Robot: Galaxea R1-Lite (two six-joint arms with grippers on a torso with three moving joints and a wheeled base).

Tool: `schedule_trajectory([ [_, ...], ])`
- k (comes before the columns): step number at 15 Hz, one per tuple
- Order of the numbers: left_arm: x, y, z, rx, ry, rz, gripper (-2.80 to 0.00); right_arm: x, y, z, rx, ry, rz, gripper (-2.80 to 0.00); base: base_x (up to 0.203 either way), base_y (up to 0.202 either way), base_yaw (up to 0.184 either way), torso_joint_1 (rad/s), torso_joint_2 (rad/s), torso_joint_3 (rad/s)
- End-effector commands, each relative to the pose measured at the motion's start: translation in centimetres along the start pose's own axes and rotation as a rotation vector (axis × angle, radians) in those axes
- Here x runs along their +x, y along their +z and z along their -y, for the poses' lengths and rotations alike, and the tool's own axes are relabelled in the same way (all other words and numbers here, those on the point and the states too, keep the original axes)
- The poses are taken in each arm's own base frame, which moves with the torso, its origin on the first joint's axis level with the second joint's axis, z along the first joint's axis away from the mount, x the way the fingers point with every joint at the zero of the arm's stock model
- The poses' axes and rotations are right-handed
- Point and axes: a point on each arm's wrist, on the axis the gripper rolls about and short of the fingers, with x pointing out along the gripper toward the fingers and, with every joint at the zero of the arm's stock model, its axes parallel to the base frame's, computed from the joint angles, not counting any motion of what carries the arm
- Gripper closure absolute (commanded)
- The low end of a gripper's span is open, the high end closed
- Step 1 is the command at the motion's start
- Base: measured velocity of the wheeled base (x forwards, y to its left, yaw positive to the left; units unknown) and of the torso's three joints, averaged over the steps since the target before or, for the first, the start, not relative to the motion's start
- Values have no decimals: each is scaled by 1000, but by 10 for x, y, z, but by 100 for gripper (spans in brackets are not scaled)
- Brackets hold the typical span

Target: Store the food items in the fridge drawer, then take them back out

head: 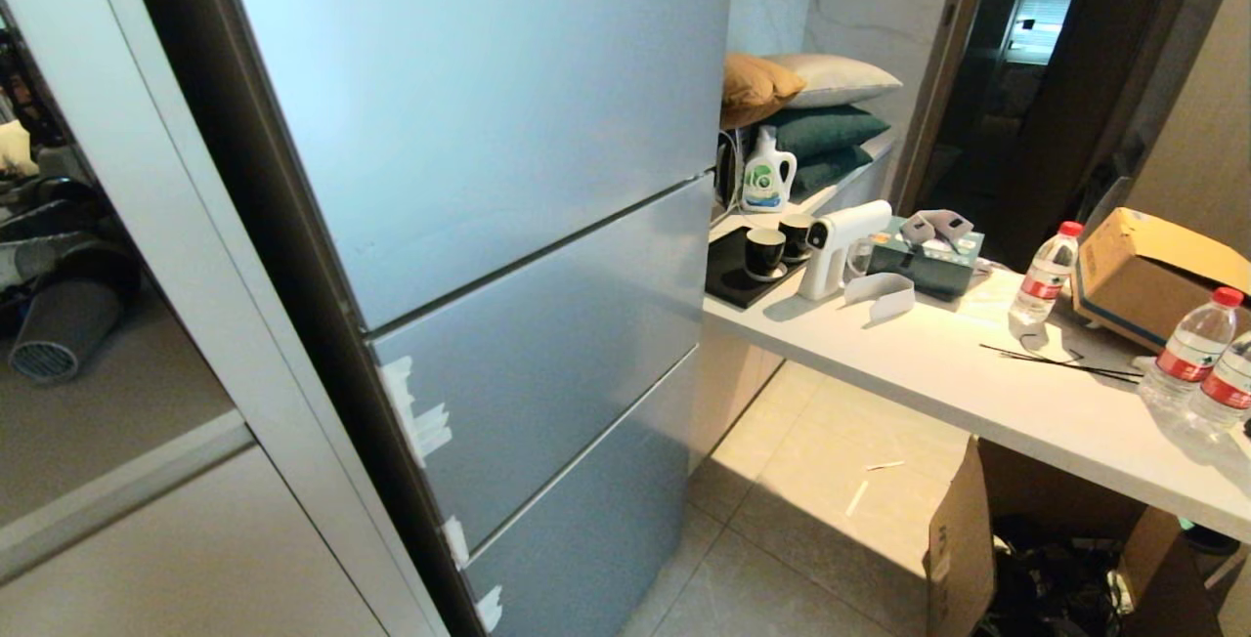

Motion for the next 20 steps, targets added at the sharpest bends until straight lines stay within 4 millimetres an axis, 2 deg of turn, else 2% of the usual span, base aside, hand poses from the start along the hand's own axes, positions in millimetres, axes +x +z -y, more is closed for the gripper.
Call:
schedule_trajectory([
  [1,1,-3,0,0,0,-10,0,0,0,0,0,0,-2,0,0,0,0,0,0,0],
  [5,1,-1,0,5,1,-1,0,0,0,0,0,0,-2,0,0,0,0,0,0,0],
  [6,-2,9,0,7,-2,36,0,0,0,0,1,0,-2,0,0,0,0,0,0,0],
  [7,-8,27,0,7,-9,86,0,0,0,0,0,0,-2,0,0,0,0,0,0,0],
  [9,-4,53,1,5,-51,47,0,0,0,0,0,0,-2,0,0,0,0,0,0,0],
  [11,20,73,2,-18,-122,-97,0,0,0,0,1,0,-2,0,0,0,0,0,0,0],
  [14,75,87,6,-83,-217,-355,0,0,0,0,1,0,-2,0,0,0,0,0,0,0],
  [17,138,84,11,-116,-248,-488,0,0,0,0,1,0,-2,0,0,0,0,0,0,0],
  [20,192,76,10,-104,-167,-462,0,0,0,0,1,0,-2,0,0,0,0,0,0,0],
])
